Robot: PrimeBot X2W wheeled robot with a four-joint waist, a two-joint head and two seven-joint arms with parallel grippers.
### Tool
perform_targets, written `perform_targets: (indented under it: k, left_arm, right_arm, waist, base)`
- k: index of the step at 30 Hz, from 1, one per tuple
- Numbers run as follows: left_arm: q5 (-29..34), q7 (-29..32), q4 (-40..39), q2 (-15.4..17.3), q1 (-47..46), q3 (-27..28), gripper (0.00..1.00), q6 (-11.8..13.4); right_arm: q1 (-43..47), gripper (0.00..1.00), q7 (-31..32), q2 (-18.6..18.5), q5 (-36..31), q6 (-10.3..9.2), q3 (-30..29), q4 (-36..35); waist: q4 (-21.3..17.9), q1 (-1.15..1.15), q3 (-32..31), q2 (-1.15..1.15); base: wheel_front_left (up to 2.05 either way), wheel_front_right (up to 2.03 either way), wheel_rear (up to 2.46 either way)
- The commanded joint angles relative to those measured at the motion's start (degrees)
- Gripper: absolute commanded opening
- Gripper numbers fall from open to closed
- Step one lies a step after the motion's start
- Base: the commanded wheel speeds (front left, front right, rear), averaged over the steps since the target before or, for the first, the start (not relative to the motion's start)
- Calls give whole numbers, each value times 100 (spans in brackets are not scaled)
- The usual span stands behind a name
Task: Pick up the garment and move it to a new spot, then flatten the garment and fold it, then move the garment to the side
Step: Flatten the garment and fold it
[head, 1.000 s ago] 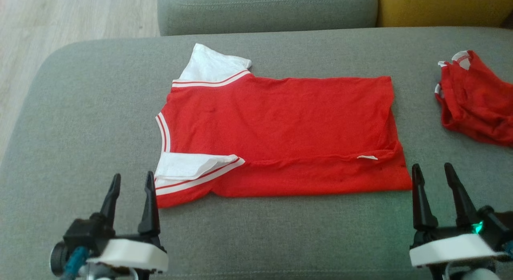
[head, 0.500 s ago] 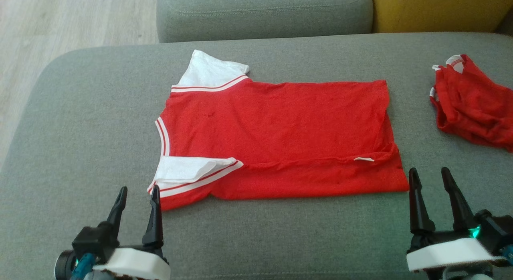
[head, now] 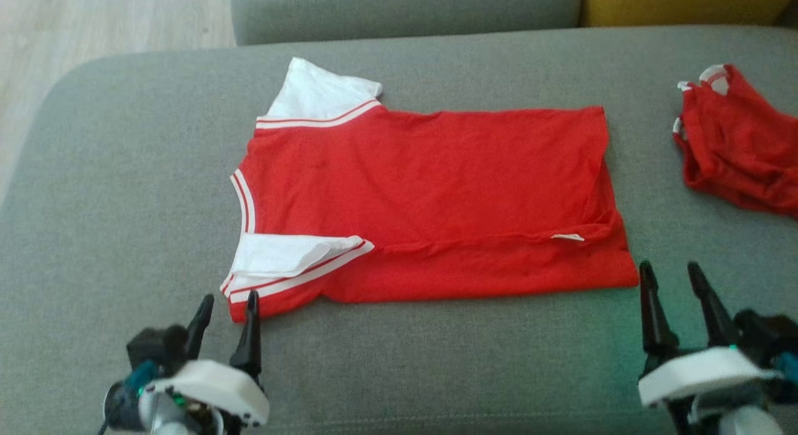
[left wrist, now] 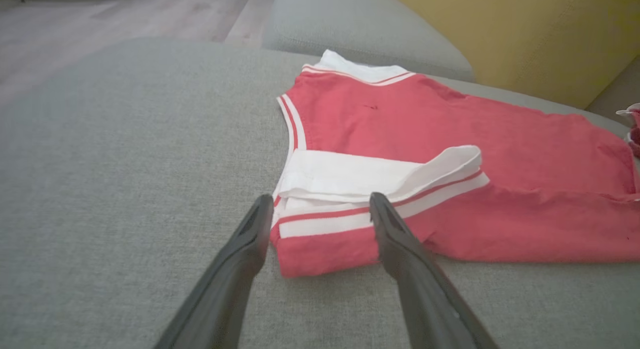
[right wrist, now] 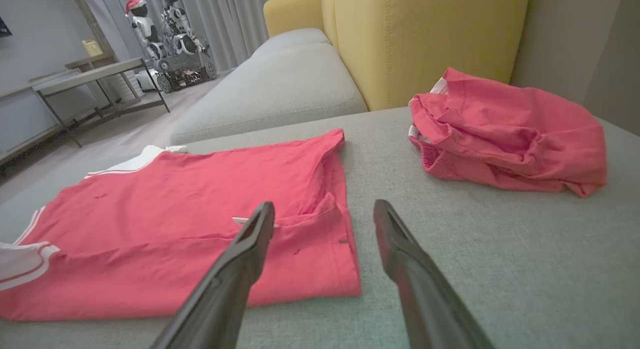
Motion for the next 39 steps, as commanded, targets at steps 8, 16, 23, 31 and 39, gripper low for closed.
perform_targets:
  k: [8, 16, 23, 31, 39]
  left_arm:
    - [-332, 230, 575, -33, -822, 253, 100, -157]
    - [-594, 525, 1079, -81, -1032, 271, 100, -192]
    - [-835, 848, 1262, -144, -1081, 195, 100, -254]
    - [-907, 994, 1319, -132, -1122, 110, 0, -313]
    - [-896, 746, 1084, -36, -1005, 156, 0, -260]
  right_arm:
    - [-948, 100, 429, -352, 49, -4, 145, 639]
    - [-1256, 100, 899, -355, 113, -4, 245, 1145]
    - [-1342, 100, 1188, -295, 288, -4, 313, 1358]
    - [-1382, 0, 1260, -245, 443, -4, 305, 1433]
    - [-1123, 0, 1070, -213, 613, -4, 226, 1190]
  waist:
    - [-25, 0, 482, 0]
    - [-35, 0, 672, 0]
    - [0, 0, 660, 0]
    - [33, 0, 622, 0]
    - [64, 0, 479, 0]
  base:
    - [0, 0, 0]
    - [0, 0, 0]
    - [0, 0, 0]
    - [0, 0, 0]
    - [0, 0, 0]
